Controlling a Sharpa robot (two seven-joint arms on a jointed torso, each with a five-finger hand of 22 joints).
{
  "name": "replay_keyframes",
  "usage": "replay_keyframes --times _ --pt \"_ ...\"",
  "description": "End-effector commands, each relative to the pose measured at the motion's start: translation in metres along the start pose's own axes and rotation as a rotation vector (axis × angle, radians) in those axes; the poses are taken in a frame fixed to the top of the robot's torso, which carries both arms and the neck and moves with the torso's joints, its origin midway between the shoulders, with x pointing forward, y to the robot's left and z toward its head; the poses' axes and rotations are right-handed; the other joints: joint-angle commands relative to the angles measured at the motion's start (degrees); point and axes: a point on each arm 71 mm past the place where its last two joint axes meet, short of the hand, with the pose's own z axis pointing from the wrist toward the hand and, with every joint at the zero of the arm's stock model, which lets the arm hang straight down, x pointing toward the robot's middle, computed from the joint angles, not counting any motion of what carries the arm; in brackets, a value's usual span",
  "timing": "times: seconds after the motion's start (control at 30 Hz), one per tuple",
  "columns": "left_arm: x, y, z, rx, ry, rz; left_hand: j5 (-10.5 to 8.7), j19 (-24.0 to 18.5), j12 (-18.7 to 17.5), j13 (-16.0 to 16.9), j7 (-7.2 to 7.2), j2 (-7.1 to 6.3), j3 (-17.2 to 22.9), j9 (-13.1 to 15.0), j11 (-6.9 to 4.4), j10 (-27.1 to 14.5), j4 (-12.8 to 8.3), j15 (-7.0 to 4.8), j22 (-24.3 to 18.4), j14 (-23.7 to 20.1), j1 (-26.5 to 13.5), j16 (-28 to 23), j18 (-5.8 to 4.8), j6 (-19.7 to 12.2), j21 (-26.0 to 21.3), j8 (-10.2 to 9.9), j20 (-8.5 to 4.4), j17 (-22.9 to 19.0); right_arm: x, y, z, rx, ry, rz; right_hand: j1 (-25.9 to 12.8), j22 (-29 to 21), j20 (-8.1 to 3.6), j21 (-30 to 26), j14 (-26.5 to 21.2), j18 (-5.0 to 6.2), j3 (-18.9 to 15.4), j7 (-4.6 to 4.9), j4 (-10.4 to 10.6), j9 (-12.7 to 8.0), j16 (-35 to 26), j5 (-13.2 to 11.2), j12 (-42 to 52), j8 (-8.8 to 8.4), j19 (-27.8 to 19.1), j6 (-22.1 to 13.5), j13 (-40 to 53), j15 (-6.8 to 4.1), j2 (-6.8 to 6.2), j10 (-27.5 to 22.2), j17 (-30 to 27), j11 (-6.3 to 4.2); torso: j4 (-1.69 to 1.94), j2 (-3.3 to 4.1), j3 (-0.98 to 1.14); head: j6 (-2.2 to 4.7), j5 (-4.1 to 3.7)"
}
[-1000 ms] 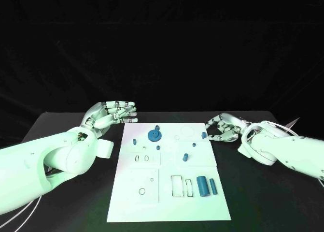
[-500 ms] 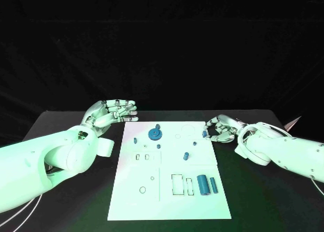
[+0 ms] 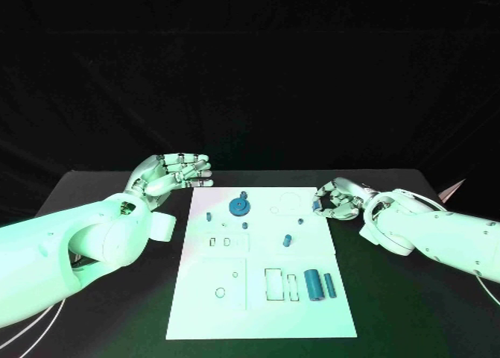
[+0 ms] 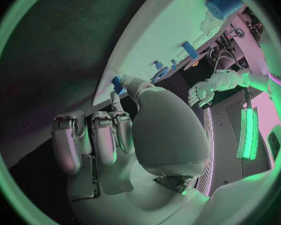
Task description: Assemble the parts on the task board
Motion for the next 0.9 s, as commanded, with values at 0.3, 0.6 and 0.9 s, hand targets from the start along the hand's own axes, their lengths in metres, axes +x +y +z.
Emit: replay_keyframes --times 0.3,0.6,0.9 --pt "0.0016 -0.001 0.0 0.007 0.018 -0.007 -0.23 0.2 -0.3 0.0 1.36 -0.21 0.0 0.0 0.12 -0.2 -0.3 -0.06 -0.1 -0.3 0.4 -0.4 0.65 -0.4 0.2 -0.3 -0.12 0.1 0.0016 0.0013 0.0012 0.002 0.003 -0.004 -0.5 15.1 -0.49 0.3 5.9 -0.4 0.5 -0.09 0.0 0.1 0.4 -0.4 0.5 0.47 6.0 0.5 13.3 -0.53 0.19 4.1 15.1 -0.2 -0.03 0.03 0.0 -0.08 0.06" --pt "0.0013 -0.0009 0.0 0.006 0.017 -0.006 -0.23 0.2 -0.3 0.0 1.36 -0.21 0.0 0.0 0.12 -0.2 -0.3 -0.06 -0.1 -0.3 0.4 -0.4 0.65 -0.4 0.2 -0.3 -0.12 0.1 0.0014 0.0021 0.0016 0.001 -0.005 -0.004 -1.0 15.1 -1.04 0.3 5.9 -0.4 1.9 -0.77 -0.2 0.6 0.4 -0.3 0.9 1.62 6.0 3.1 13.6 -1.13 1.2 4.5 15.1 -0.76 0.0 0.02 0.02 -0.12 0.07" --pt "0.001 -0.0008 0.0 0.005 0.017 -0.006 -0.23 0.2 -0.3 0.0 1.36 -0.21 0.0 0.0 0.12 -0.2 -0.3 -0.06 -0.1 -0.3 0.4 -0.4 0.65 -0.4 0.2 -0.3 -0.12 0.1 -0.0013 0.0037 0.0016 -0.001 -0.054 -0.008 -0.8 15.1 -2.1 0.3 5.9 -0.4 4.3 -2.24 -1.4 1.8 0.4 -2.2 1.4 3.73 6.0 5.4 14.0 -2.27 3.58 4.9 15.1 -2.08 -0.05 0.01 0.07 -0.19 0.04"
